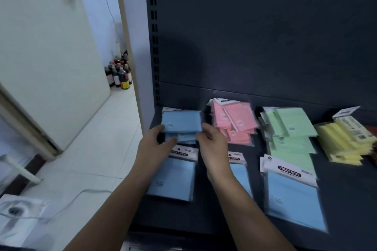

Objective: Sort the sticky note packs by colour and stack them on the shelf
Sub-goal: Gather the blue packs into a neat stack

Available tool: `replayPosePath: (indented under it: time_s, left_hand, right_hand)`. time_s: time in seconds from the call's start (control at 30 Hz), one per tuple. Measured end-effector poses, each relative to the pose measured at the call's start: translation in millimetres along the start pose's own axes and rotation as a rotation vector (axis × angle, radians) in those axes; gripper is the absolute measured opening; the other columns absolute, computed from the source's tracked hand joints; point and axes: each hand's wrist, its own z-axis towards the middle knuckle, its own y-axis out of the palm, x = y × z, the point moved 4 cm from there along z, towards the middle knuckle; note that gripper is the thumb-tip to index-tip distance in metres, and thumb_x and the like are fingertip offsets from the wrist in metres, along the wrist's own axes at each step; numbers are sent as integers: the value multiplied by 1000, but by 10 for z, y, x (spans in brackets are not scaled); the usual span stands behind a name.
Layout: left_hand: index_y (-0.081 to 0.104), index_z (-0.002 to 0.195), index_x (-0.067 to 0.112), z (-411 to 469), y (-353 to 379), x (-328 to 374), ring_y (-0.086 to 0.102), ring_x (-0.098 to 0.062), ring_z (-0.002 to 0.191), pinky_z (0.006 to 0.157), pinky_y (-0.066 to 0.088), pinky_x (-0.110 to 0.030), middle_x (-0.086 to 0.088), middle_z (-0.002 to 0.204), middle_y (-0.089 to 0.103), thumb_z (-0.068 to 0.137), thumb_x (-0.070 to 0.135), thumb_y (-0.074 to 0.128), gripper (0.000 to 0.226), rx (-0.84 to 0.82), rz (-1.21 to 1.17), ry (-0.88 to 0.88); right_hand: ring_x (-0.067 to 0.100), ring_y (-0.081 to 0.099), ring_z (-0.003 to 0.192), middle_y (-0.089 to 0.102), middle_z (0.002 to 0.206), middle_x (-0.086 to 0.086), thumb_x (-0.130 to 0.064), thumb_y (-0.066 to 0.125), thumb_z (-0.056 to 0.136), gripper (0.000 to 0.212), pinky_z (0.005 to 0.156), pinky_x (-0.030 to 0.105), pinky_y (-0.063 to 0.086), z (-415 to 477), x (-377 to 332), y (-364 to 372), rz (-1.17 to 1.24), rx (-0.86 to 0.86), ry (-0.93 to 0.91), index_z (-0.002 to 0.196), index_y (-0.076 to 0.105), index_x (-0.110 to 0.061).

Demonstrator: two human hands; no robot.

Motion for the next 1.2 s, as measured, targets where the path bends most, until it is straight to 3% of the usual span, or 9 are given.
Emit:
replayPosePath:
  time_s: [0.13, 0.27, 0.37, 0.5, 0.6, 0.77, 0.9, 1.03, 1.2]
  left_hand:
    - [68, 83, 17, -14, -206, 28, 69, -25, 82, 78, 56, -45, -6, 87, 72, 82, 33, 68, 16, 185, -187, -2]
    - [42, 55, 16, 25, -284, -70, 66, -24, 64, 49, 51, -30, -6, 68, 65, 79, 18, 72, 39, 157, -559, -183]
    - [48, 64, 18, -34, -257, -51, 64, -16, 58, 46, 49, -25, 0, 68, 66, 80, 2, 65, 28, 54, -623, -189]
    - [66, 88, 25, -153, -212, 55, 68, -9, 72, 52, 52, -23, 9, 87, 71, 79, -8, 55, 36, -97, -584, -35]
    - [66, 101, 33, -287, -92, 174, 65, -12, 75, 58, 52, -23, 7, 96, 69, 81, -6, 56, 45, -166, -442, 106]
    - [62, 102, 28, -473, 364, 314, 46, -7, 49, 47, 40, -14, 9, 58, 55, 83, 2, 64, 33, -262, -316, 232]
    - [62, 104, 21, -602, 793, 425, 54, -17, 65, 64, 48, -22, 15, 107, 56, 82, 2, 67, 30, -368, -181, 354]
    - [55, 120, 20, -730, 1246, 496, 49, -1, 60, 67, 42, -10, 21, 114, 44, 83, 8, 67, 41, -477, 30, 486]
    - [45, 131, 19, -887, 1606, 517, 51, -5, 84, 85, 42, -21, 12, 130, 36, 86, 16, 64, 49, -580, 232, 543]
  right_hand:
    - [-7, 60, 76, 64, 88, -11, -4, 59, 87, 19, 73, 4, 44, -15, -20, -30, 137, 202, 2, 89, 67, -21]
    - [9, 58, 68, 64, 75, -1, 6, 59, 83, 23, 67, 17, 51, -133, -22, 10, 349, 216, 68, 80, 67, -15]
    - [4, 55, 66, 58, 78, -4, 9, 55, 83, 27, 57, 13, 46, -206, -33, 1, 456, 159, 114, 88, 61, -17]
    - [8, 59, 81, 65, 92, -3, 4, 55, 85, 28, 70, 20, 45, -271, -67, -126, 454, 102, 93, 98, 62, -19]
    - [-5, 55, 64, 61, 70, -14, 1, 60, 85, 24, 62, 7, 44, -337, -117, -327, 322, 171, -25, 90, 64, -22]
    - [-2, 41, 45, 54, 66, -17, -7, 62, 87, 21, 47, 8, 36, -486, -55, -875, 123, 316, -88, 99, 66, -22]
    - [6, 36, 43, 54, 79, -2, -8, 59, 88, 26, 41, 11, 32, -584, 65, -1346, -58, 387, -51, 106, 65, -24]
    - [8, 42, 49, 54, 98, -9, -5, 58, 87, 29, 48, 11, 37, -706, 125, -1773, -255, 470, -101, 103, 63, -29]
    - [4, 51, 77, 51, 106, -6, -9, 58, 89, 27, 70, 13, 38, -803, 188, -2064, -486, 557, -106, 110, 62, -24]
